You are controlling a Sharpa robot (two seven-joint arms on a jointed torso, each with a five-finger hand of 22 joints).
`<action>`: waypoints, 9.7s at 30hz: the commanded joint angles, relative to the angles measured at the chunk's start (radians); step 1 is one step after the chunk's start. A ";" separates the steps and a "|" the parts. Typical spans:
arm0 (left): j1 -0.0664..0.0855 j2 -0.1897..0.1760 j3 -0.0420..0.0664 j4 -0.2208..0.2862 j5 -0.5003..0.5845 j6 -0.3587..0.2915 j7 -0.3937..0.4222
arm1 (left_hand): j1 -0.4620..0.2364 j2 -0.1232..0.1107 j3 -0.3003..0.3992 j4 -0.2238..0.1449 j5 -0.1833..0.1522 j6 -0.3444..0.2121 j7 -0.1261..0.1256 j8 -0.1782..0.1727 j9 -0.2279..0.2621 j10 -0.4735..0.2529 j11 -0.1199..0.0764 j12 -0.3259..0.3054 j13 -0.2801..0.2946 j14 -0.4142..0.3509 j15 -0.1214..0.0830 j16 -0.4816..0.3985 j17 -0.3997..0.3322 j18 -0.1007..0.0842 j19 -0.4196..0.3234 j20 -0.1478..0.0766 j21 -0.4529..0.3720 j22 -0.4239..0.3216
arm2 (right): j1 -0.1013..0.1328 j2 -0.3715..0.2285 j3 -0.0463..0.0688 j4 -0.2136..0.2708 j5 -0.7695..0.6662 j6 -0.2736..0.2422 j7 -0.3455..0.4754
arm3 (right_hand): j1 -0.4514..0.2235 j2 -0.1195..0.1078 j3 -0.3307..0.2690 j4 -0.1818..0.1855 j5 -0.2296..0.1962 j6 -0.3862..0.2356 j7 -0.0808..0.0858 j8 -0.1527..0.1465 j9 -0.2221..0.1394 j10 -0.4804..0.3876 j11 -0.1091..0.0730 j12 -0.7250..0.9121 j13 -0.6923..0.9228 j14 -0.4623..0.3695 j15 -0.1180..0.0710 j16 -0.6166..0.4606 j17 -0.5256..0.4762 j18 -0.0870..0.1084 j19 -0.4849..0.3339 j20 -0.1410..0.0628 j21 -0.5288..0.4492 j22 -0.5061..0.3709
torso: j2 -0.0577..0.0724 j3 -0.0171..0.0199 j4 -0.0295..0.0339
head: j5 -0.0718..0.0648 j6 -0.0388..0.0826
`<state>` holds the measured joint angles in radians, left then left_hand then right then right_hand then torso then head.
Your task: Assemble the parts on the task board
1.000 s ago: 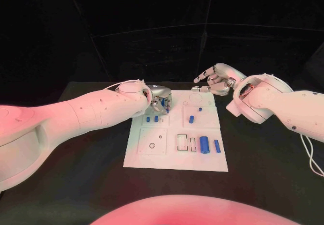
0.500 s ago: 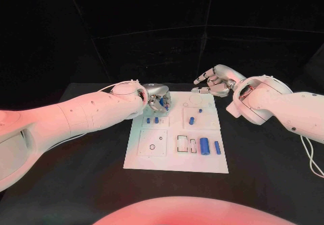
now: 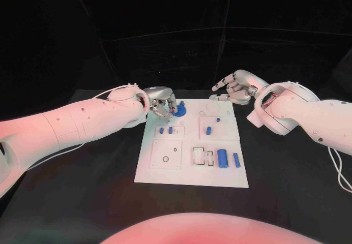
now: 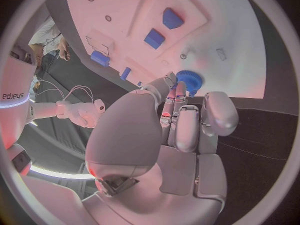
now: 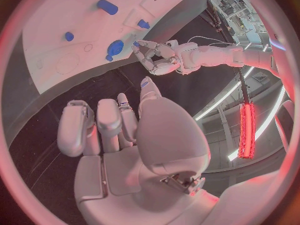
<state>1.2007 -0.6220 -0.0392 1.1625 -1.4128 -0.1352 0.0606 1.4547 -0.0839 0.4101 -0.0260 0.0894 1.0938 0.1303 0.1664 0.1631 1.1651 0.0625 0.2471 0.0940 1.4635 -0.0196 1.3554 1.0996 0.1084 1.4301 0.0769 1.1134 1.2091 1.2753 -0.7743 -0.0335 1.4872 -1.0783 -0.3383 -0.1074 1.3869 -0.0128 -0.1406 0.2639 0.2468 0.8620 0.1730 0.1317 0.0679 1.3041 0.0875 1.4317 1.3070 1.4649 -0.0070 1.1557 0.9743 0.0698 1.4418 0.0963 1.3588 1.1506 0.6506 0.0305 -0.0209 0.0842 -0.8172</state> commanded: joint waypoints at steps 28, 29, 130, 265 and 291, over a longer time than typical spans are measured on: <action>-0.034 0.000 0.001 -0.040 0.036 0.078 -0.024 | -0.017 -0.005 0.006 -0.001 0.003 0.007 0.000 -0.006 -0.002 0.011 -0.002 -0.010 0.000 0.022 -0.003 -0.003 -0.005 -0.010 0.009 0.001 0.004 0.000 | 0.001 0.003 0.001 -0.001 0.003 0.003 0.010 | 0.000 0.011 -0.008 -0.001 0.003 0.006 0.000 0.007 0.001 -0.005 -0.002 -0.004 0.001 0.016 0.002 0.003 -0.001 0.010 -0.008 0.001 -0.004 0.000 | 0.000 0.0005 -0.0031 | 0.009 -0.004; -0.034 0.001 0.001 -0.040 0.036 0.077 -0.024 | -0.017 -0.005 0.006 -0.001 0.003 0.007 0.000 -0.006 -0.002 0.011 -0.002 -0.010 0.000 0.022 -0.003 -0.003 -0.005 -0.010 0.009 0.001 0.004 0.000 | 0.001 0.003 0.001 -0.001 0.003 0.003 0.011 | 0.000 0.011 -0.008 -0.001 0.003 0.006 0.000 0.007 0.001 -0.005 -0.002 -0.004 0.001 0.016 0.002 0.003 -0.001 0.010 -0.008 0.001 -0.004 0.000 | 0.000 0.0003 -0.0031 | 0.009 -0.004; -0.038 -0.177 0.034 0.129 1.289 -0.037 0.319 | -0.102 -0.019 -0.029 0.016 0.002 -0.080 0.046 -0.077 -0.057 -0.098 0.048 -0.039 -0.002 -0.238 0.044 -0.290 -0.545 0.075 -0.244 0.048 -0.515 -0.355 | -0.037 0.001 -0.002 -0.125 -0.458 0.126 -0.025 | 0.263 0.016 0.039 -0.064 -0.038 0.111 -0.024 0.048 -0.002 -0.341 -0.010 -0.983 -1.017 -0.017 -0.003 -0.040 -0.057 0.049 -0.080 -0.004 -0.164 -0.238 | 0.001 -0.0031 -0.0019 | -0.073 0.050; -0.043 -0.208 0.032 0.242 1.441 -0.044 0.379 | -0.070 -0.007 -0.059 -0.013 0.003 -0.081 0.053 -0.050 -0.057 -0.108 0.047 0.041 0.016 -0.279 0.042 -0.311 -0.613 0.074 -0.249 0.043 -0.551 -0.386 | -0.153 0.188 -0.066 0.135 -0.668 0.145 -0.106 | 0.126 -0.087 0.587 -0.176 -0.146 0.237 -0.022 -0.038 0.002 -0.182 -0.012 -1.166 -1.235 0.007 -0.007 0.000 -0.014 0.038 -0.034 -0.008 -0.129 -0.183 | 0.001 -0.0013 -0.0046 | 0.027 0.001; -0.043 -0.197 0.032 0.239 1.441 -0.031 0.372 | -0.072 -0.006 -0.061 -0.012 0.002 -0.084 0.054 -0.050 -0.058 -0.112 0.048 0.043 0.016 -0.280 0.043 -0.310 -0.614 0.073 -0.250 0.044 -0.552 -0.387 | -0.189 0.237 -0.069 0.083 -0.703 0.127 -0.097 | 0.124 -0.088 0.590 -0.179 -0.144 0.237 -0.022 -0.039 0.002 -0.182 -0.011 -1.167 -1.235 0.007 -0.007 0.000 -0.014 0.039 -0.035 -0.008 -0.130 -0.185 | 0.001 -0.0021 -0.0052 | 0.058 -0.019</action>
<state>1.1560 -0.8202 -0.0078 1.4010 0.0248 -0.1770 0.4187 1.3756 -0.0878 0.3491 -0.0346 0.0890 1.0148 0.1838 0.1133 0.1059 1.0629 0.1107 0.2830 0.1087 1.1901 0.0252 1.0486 0.4872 0.1768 1.1868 0.1233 0.5657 0.8237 1.0861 -0.5384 -0.1029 1.5712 -1.7672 -0.2015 -0.2129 1.5184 -0.0997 0.4414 0.0852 0.0990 1.0925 0.1499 0.0966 0.0696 1.1149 0.0768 0.2697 0.0713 1.4667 -0.0055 1.1550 0.9618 0.1166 1.4048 0.0877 1.2275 0.9676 0.6523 0.0285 -0.0258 0.1414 -0.8359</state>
